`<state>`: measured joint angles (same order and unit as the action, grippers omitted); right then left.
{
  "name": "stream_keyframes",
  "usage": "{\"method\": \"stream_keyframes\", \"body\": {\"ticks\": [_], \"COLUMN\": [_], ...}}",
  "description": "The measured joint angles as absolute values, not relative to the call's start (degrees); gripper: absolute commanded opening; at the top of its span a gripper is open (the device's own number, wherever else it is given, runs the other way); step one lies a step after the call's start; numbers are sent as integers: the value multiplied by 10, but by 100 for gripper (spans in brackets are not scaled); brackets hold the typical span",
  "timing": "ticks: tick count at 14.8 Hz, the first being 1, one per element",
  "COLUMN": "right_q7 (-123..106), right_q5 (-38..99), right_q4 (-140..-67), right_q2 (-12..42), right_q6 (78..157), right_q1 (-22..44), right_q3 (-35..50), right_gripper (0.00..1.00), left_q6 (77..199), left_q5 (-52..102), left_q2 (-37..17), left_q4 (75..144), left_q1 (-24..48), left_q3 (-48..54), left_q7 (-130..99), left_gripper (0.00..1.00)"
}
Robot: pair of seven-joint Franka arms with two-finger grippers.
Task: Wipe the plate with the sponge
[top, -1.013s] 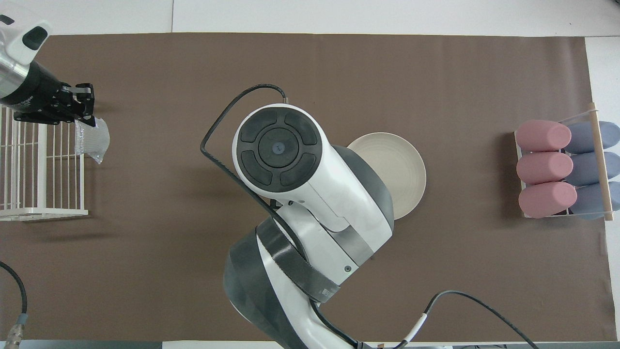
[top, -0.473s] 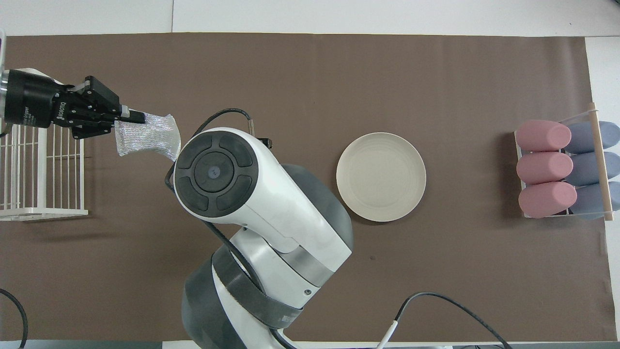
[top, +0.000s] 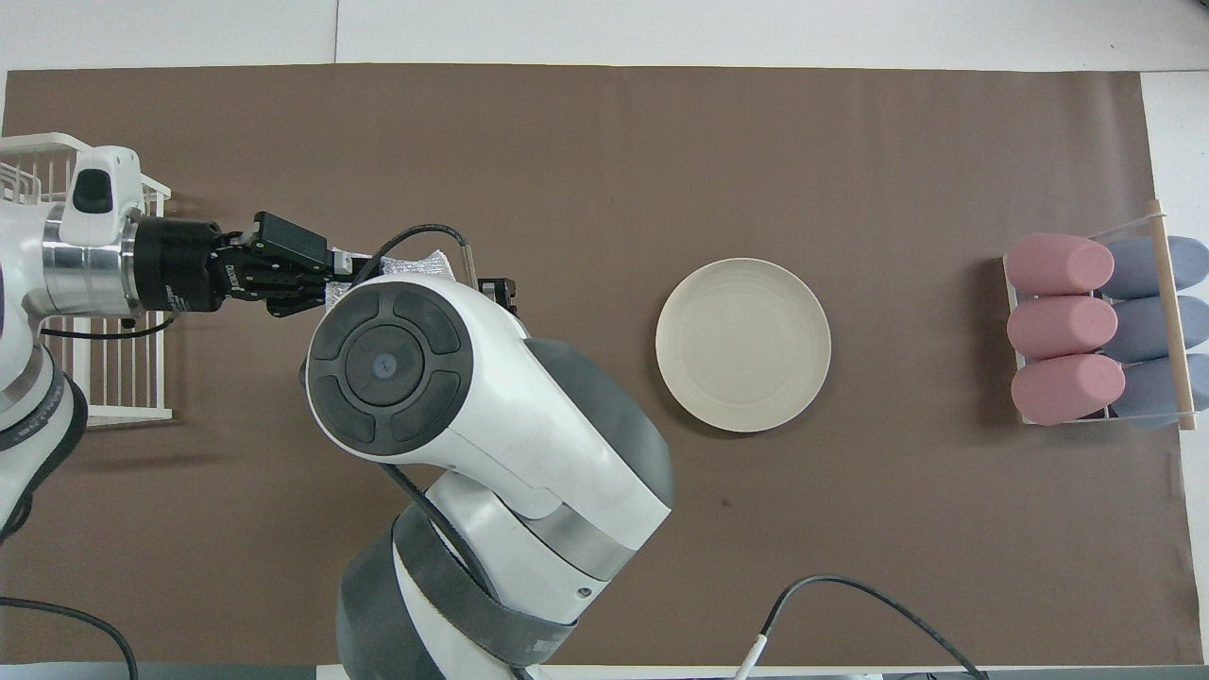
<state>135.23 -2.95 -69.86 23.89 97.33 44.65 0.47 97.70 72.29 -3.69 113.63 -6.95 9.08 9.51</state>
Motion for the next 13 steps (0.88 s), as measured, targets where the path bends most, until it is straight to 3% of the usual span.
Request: {"method": "stream_keyframes", "body": {"ticks": [8, 13], "right_q7": [1301, 1284], "right_q5": [-30, -30], "right_q4": [-698, -703], "right_q2": [242, 248], "right_q6": [997, 1000], "right_q1": [435, 438], "right_q3": [2, 3], "right_gripper": [98, 98], "left_q6": [993, 996], "left_q5": [798, 840], "left_q2": [-8, 0], "left_q4": [1236, 1253], "left_q1": [-9, -1], "left_q3": [93, 92], "left_q7": [234, 244], "left_gripper": [0, 0]}}
